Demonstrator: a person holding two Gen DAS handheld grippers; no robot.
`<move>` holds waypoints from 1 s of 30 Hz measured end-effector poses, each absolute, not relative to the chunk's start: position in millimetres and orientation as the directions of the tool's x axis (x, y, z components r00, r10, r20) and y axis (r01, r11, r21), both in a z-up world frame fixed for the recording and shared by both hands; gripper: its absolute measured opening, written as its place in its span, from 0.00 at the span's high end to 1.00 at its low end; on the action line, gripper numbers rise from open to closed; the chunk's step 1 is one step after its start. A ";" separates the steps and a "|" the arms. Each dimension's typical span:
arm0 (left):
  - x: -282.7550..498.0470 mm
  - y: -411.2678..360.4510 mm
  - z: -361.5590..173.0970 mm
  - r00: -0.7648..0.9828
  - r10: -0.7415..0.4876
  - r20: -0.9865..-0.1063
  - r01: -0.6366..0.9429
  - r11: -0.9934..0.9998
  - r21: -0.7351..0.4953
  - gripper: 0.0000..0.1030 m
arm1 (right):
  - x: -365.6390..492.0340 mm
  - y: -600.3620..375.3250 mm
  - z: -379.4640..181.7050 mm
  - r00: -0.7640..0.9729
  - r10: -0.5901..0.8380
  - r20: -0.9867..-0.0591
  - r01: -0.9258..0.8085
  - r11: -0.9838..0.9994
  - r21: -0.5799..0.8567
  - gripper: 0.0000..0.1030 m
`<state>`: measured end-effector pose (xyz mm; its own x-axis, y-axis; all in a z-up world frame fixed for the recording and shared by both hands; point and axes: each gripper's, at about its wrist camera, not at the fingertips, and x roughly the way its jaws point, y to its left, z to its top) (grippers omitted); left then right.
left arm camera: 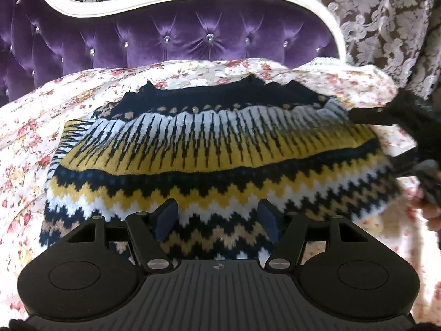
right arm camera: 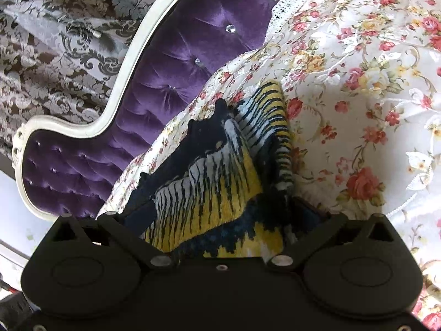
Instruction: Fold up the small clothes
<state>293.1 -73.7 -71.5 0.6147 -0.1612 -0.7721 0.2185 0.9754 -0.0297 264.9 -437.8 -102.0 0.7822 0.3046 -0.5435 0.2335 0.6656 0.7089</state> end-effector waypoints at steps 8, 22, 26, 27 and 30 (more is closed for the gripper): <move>301.0 -75.6 -84.1 0.579 -0.130 -0.805 0.210 0.978 -0.007 0.39 | 261.6 -439.0 -104.7 0.800 0.305 -0.517 0.208 0.667 0.715 0.00; 368.3 -73.6 -53.9 0.599 -0.130 -0.790 0.114 0.991 -0.076 0.40 | 260.9 -435.8 -104.0 0.808 0.289 -0.513 0.208 0.675 0.708 0.00; 380.7 -78.4 -73.5 0.564 -0.087 -0.821 0.101 0.994 -0.036 0.39 | 263.1 -436.6 -102.9 0.796 0.306 -0.522 0.194 0.688 0.700 0.00; 381.1 -78.4 -77.6 0.567 -0.085 -0.819 0.102 0.994 -0.032 0.39 | 263.6 -437.5 -103.1 0.794 0.311 -0.522 0.194 0.684 0.703 0.00; 379.0 -81.6 -80.6 0.587 -0.076 -0.806 0.124 0.992 -0.003 0.38 | 264.0 -441.6 -103.1 0.786 0.312 -0.533 0.211 0.675 0.707 0.16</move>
